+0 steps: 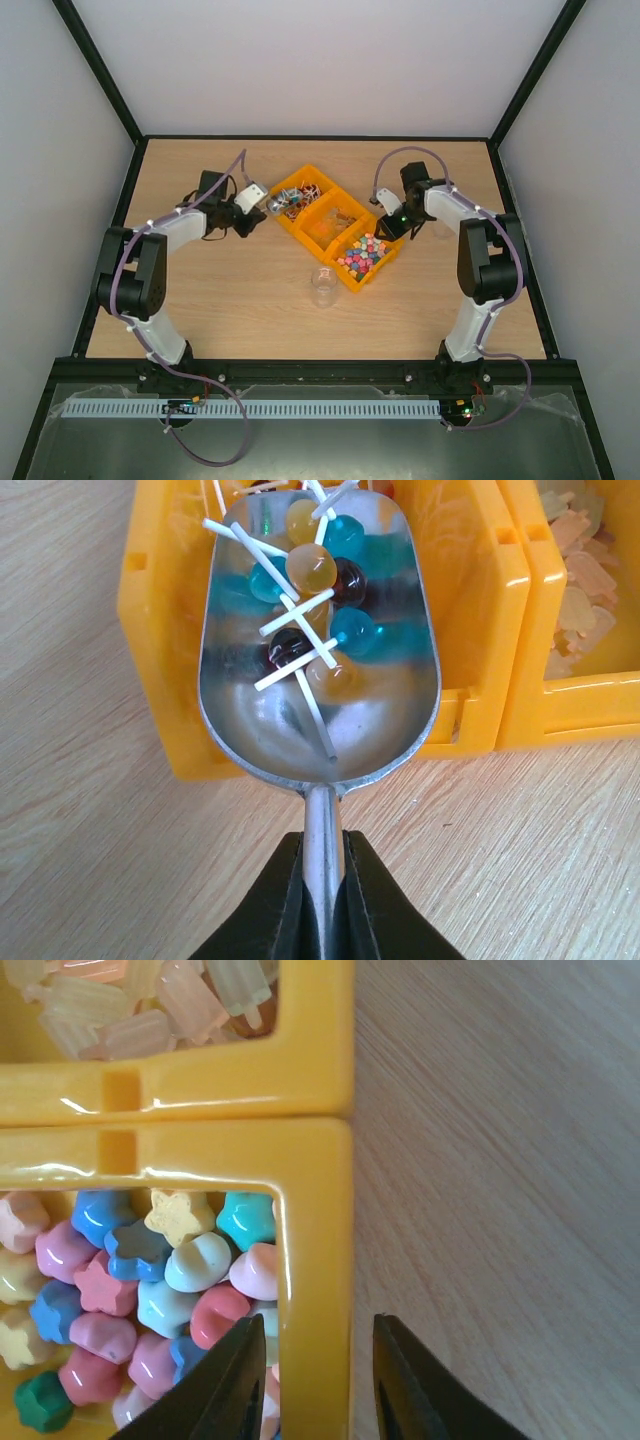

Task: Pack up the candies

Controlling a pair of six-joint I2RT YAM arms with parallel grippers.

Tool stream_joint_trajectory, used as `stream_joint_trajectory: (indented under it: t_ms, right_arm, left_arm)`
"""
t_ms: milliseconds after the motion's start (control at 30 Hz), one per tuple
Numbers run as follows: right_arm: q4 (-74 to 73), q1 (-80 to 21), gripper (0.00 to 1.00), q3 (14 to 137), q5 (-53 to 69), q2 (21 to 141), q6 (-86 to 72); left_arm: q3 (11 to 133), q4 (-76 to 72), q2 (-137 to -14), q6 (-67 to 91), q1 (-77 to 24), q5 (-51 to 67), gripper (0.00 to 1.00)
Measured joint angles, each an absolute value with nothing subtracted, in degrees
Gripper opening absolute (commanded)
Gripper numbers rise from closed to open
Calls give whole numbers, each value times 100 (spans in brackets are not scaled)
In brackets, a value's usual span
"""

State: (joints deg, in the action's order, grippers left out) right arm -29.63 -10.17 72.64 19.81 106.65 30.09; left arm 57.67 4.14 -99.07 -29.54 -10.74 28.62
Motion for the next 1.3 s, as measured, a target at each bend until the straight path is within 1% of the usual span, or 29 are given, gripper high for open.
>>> stream_joint_trajectory:
  t_ms: [100, 167, 333, 633, 733, 967, 1300]
  right_arm:
    - [-3020, -1017, 46, 7389, 1962, 10672, 2985]
    - [-3048, -1013, 55, 7470, 1931, 10676, 2974]
    - [-3129, -1013, 68, 7583, 1855, 10678, 2912]
    - [-3256, -945, 86, 7957, 1765, 10680, 2755]
    - [-3280, -847, 99, 8099, 1769, 10680, 2698]
    - [-3417, -709, 99, 8180, 1796, 10604, 2722]
    - [-3610, -703, 99, 8180, 2032, 10189, 2738]
  left_arm:
    - [5697, 235, -9907, -2895, -921, 3052, 2]
    - [5653, 128, -9904, -2877, -854, 3166, 2]
    - [5430, -99, -9738, -2853, -757, 3424, 2]
    - [5360, 51, -9021, -3118, -685, 3817, 2]
    - [5360, 373, -8761, -3358, -635, 3916, 2]
    - [5363, 1559, -8160, -4174, -580, 4125, 2]
    - [5312, 3105, -6914, -5221, -572, 4506, 2]
